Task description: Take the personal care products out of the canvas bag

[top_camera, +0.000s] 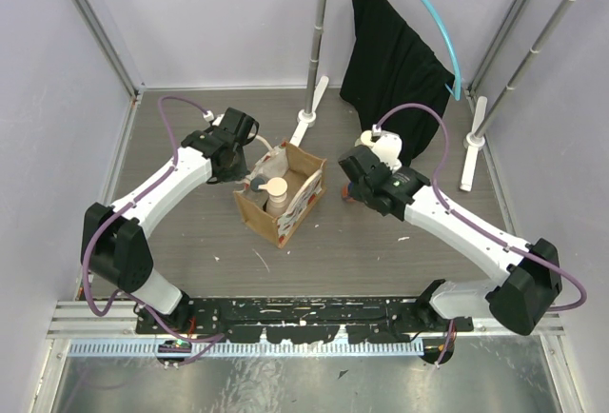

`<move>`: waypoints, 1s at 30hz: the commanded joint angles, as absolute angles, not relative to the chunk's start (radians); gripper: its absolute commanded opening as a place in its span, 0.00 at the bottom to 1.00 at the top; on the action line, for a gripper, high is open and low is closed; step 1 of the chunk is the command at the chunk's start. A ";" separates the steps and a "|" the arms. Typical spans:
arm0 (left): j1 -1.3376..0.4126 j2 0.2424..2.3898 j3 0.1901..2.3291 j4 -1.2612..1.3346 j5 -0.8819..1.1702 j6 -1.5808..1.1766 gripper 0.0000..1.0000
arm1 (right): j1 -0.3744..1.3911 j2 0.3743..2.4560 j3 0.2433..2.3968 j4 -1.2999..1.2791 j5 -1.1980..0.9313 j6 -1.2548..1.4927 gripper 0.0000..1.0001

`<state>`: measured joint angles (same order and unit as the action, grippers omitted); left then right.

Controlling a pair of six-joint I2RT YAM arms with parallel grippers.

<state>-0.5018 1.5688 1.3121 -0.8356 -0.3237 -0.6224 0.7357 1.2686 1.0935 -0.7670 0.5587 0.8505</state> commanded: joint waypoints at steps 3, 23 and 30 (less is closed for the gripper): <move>-0.503 1.576 1.296 -0.883 -0.310 -0.620 0.00 | 0.712 1.262 1.164 -0.696 0.540 0.805 0.40; -0.504 1.575 1.307 -0.900 -0.332 -0.612 0.00 | 0.662 1.273 1.087 -0.701 0.418 0.690 0.40; -0.503 1.583 1.310 -0.891 -0.312 -0.612 0.00 | 0.662 1.059 0.768 -0.605 0.332 0.697 0.55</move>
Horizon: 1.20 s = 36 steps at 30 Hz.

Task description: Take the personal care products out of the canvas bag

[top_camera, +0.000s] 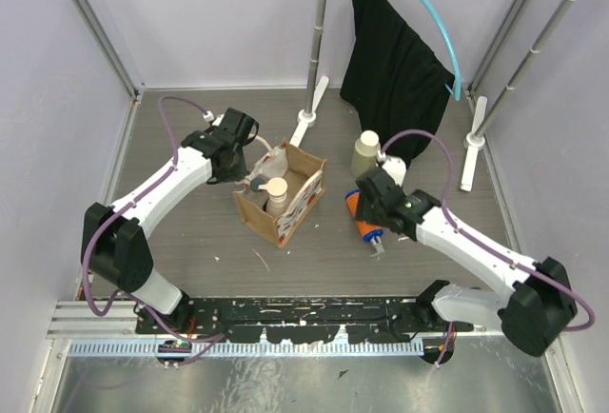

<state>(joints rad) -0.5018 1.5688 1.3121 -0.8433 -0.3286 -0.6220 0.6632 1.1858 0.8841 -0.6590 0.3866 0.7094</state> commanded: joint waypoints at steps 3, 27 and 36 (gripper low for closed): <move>-0.503 1.589 1.306 -0.894 -0.311 -0.610 0.00 | 0.662 0.998 0.684 -0.615 0.326 0.711 0.58; -0.504 1.579 1.288 -0.894 -0.303 -0.615 0.00 | 0.735 1.033 0.617 -0.638 0.377 0.802 0.06; -0.504 1.578 1.293 -0.896 -0.306 -0.615 0.00 | 0.788 1.015 0.958 -0.820 0.415 0.738 0.08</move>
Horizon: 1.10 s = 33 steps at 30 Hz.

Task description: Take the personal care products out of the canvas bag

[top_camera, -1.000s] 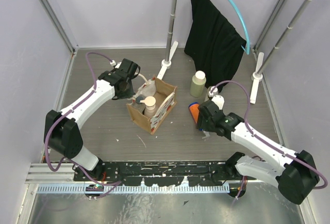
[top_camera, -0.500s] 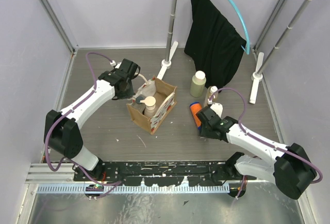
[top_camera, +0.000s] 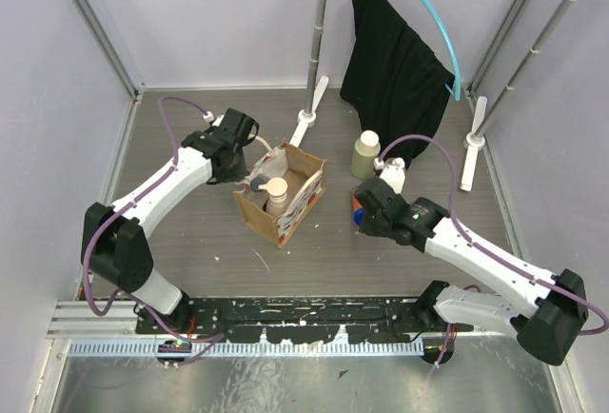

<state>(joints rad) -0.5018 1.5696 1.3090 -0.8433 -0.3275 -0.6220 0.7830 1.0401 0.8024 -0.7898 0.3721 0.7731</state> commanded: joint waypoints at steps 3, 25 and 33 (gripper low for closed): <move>-0.503 1.578 1.293 -0.898 -0.311 -0.615 0.00 | 0.788 1.041 1.030 -0.848 0.400 0.718 0.08; -0.503 1.568 1.283 -0.903 -0.321 -0.612 0.00 | 0.940 1.171 0.838 -0.639 0.069 0.692 0.60; -0.504 1.574 1.283 -0.902 -0.311 -0.615 0.00 | 1.095 1.257 0.786 -0.520 0.125 0.789 0.61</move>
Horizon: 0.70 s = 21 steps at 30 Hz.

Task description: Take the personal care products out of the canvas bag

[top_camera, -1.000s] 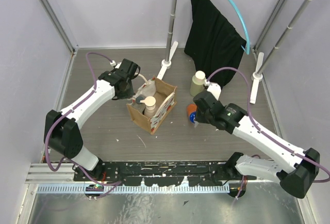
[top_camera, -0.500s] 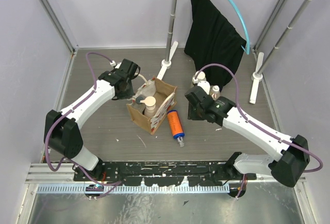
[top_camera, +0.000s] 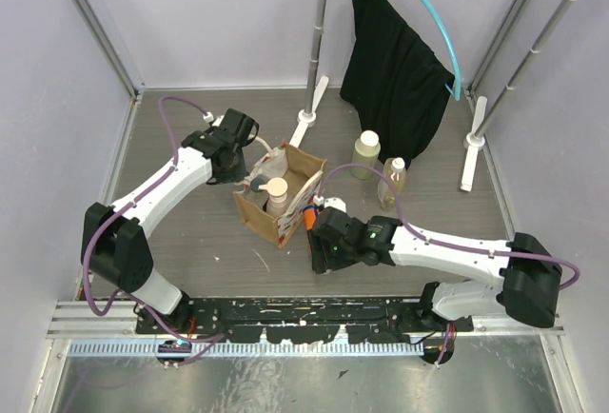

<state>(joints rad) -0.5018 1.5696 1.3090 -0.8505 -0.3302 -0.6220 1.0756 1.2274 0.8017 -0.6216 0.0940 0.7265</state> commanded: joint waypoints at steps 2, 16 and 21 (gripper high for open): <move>-0.504 1.571 1.283 -0.905 -0.313 -0.615 0.00 | 1.097 1.278 0.768 -0.494 0.132 0.799 0.60; -0.503 1.577 1.287 -0.904 -0.301 -0.617 0.00 | 1.154 1.349 0.722 -0.504 0.332 0.887 0.43; -0.503 1.577 1.291 -0.905 -0.296 -0.617 0.00 | 1.194 1.381 0.767 -0.567 0.407 0.894 0.23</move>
